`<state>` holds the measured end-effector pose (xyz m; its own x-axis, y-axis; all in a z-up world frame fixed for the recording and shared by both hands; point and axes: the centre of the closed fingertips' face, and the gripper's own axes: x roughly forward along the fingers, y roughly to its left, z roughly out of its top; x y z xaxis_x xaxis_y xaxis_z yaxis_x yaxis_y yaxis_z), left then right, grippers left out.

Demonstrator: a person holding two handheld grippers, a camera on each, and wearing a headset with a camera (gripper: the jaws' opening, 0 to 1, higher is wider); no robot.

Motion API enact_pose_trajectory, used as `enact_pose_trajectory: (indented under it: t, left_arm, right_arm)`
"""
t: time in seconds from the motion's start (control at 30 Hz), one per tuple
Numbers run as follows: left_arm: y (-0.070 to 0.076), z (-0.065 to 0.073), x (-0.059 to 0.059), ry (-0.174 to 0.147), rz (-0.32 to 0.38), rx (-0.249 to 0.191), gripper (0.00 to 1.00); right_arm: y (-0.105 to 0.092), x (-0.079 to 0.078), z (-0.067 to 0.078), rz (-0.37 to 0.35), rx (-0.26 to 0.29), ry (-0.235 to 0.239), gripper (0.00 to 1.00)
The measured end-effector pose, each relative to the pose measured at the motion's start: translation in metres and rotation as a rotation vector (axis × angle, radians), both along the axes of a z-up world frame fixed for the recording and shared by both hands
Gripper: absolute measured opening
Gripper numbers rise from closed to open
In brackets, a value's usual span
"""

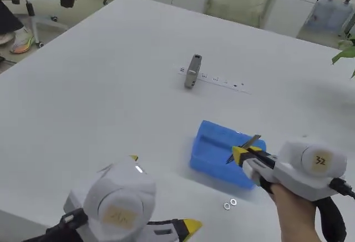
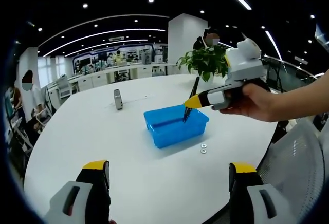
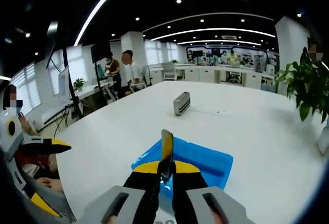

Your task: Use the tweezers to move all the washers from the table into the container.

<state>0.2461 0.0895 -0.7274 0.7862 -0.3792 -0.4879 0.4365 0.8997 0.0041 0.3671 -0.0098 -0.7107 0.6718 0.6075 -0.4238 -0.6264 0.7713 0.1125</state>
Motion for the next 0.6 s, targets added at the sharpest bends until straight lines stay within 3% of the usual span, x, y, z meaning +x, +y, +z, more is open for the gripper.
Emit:
enact_pose_trajectory:
  t: [0.13, 0.23, 0.27, 0.33, 0.47, 0.53, 0.6]
  left_arm:
    - [-0.002, 0.005, 0.000, -0.034, 0.004, 0.041, 0.99]
    - [0.002, 0.006, 0.002, -0.041, 0.029, 0.055, 0.99]
    - [0.005, 0.007, 0.003, -0.034, 0.056, 0.058, 0.99]
    - [0.003, 0.013, 0.003, -0.042, 0.089, 0.004, 0.99]
    - [-0.001, 0.018, 0.002, -0.047, 0.123, -0.008, 0.99]
    - [-0.004, 0.019, 0.002, -0.063, 0.136, 0.000, 0.99]
    - [-0.004, 0.017, 0.002, -0.064, 0.147, 0.036, 0.99]
  right_arm:
    - [-0.013, -0.012, 0.008, -0.006, 0.017, -0.018, 0.04]
    - [-0.020, -0.020, 0.007, -0.002, 0.028, -0.009, 0.04]
    - [-0.023, -0.023, 0.004, 0.003, 0.025, -0.001, 0.04]
    - [-0.026, -0.029, 0.001, 0.012, 0.024, 0.011, 0.04]
    - [-0.022, -0.038, -0.007, 0.071, 0.027, 0.043, 0.04]
    - [-0.022, -0.039, -0.015, 0.090, 0.013, 0.047, 0.04]
    - [-0.022, -0.041, -0.021, 0.108, 0.015, 0.068, 0.04]
